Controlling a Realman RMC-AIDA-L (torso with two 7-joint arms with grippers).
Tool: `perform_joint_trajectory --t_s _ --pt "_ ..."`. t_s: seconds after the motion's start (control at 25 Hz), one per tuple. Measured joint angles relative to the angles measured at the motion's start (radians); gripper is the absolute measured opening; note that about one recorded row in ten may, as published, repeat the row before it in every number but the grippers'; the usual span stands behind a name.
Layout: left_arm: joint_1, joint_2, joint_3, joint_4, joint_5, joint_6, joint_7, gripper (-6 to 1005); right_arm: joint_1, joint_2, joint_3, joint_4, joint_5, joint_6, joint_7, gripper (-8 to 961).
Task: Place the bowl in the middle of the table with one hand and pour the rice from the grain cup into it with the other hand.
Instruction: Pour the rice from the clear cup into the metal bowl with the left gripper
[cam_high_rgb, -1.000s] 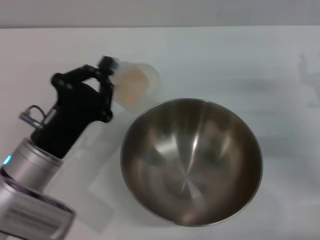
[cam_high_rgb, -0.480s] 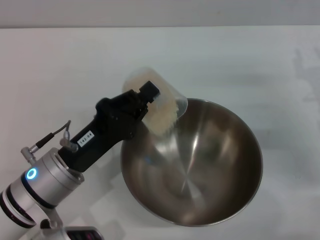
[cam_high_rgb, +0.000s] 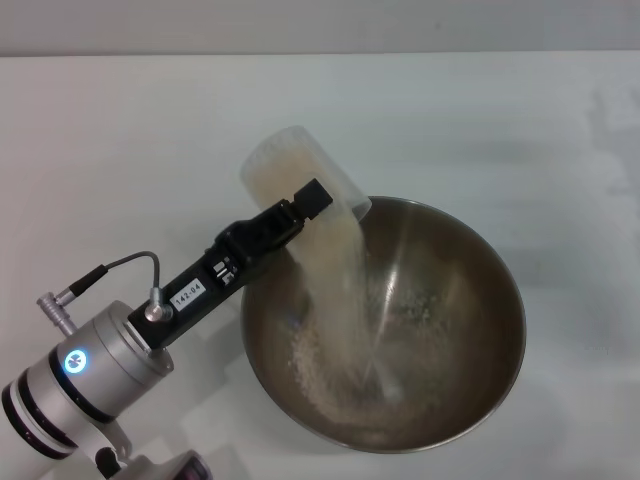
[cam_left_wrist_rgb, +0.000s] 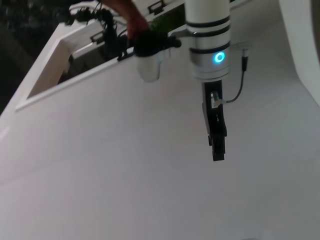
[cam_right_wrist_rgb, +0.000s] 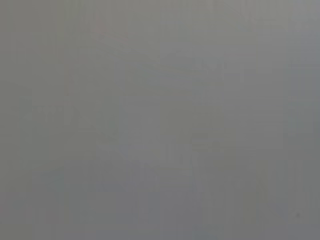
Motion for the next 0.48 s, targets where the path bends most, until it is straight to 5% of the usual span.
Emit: perform_joint_trajectory --t_s 0.48 --pt "-0.007 0.000 0.001 0.004 0.017 -0.001 0.177 26 0.004 -0.003 0.009 0.000 -0.001 0.003 0.000 498"
